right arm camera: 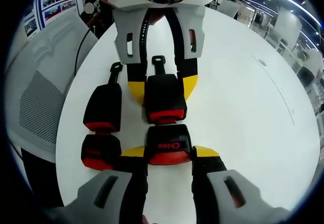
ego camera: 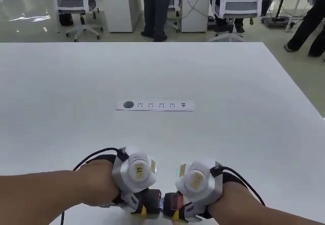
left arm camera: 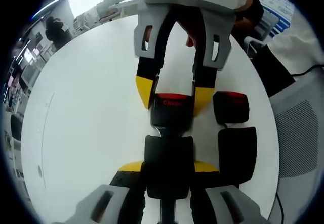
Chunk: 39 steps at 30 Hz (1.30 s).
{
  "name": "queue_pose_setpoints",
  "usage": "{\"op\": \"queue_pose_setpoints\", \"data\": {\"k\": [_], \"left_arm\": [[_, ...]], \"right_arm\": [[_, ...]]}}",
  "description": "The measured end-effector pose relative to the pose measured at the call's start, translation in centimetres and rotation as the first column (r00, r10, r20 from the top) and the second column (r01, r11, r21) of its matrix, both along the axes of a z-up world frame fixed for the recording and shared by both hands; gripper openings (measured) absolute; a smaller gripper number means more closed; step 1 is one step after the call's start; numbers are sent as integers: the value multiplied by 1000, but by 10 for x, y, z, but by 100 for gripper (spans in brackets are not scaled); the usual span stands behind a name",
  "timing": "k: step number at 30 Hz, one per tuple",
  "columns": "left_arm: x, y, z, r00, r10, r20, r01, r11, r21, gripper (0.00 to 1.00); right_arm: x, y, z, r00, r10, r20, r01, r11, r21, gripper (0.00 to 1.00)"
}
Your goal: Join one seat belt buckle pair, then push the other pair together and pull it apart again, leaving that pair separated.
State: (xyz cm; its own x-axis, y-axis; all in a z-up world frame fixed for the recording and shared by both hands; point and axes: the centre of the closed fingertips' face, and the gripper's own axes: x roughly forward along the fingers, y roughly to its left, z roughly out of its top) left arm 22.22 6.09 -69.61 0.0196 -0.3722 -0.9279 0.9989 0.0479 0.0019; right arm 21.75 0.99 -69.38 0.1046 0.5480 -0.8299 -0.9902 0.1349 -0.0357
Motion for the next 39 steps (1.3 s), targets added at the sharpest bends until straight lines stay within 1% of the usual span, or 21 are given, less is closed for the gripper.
{"op": "queue_pose_setpoints", "data": {"k": [7,9,14,17,20,22,25,28,39], "left_arm": [[1,0,-1,1000,4,-1,-4,1000,-3,34],[0,-1,0,1000,6,-2,-6,1000,-4,34],[-1,-1,1,1000,6,1,-6,1000,-5,34],[-2,-1,1,1000,8,-1,-8,1000,-8,34],[-2,-1,2,1000,20,-2,-20,1000,-16,34],[-1,-1,1,1000,23,-1,-23,1000,-18,34],[-1,-1,0,1000,18,-1,-18,1000,-14,34],[-1,0,0,1000,20,1,-20,1000,-15,34],[-1,1,0,1000,19,4,-19,1000,-4,34]], "right_arm": [[-1,-2,1,1000,-2,4,2,1000,2,31],[-1,-6,1,1000,-1,7,1,1000,-7,31],[-1,-18,1,1000,-13,5,13,1000,-6,31],[-2,-21,2,1000,-11,10,10,1000,3,32],[0,-24,1,1000,-10,15,10,1000,-6,32],[-3,-32,1,1000,-9,18,9,1000,-12,32],[-2,-45,1,1000,-24,12,24,1000,-9,32],[-3,-53,1,1000,-25,12,26,1000,-14,32],[-6,-92,1,999,-33,12,34,998,-57,32]]}}
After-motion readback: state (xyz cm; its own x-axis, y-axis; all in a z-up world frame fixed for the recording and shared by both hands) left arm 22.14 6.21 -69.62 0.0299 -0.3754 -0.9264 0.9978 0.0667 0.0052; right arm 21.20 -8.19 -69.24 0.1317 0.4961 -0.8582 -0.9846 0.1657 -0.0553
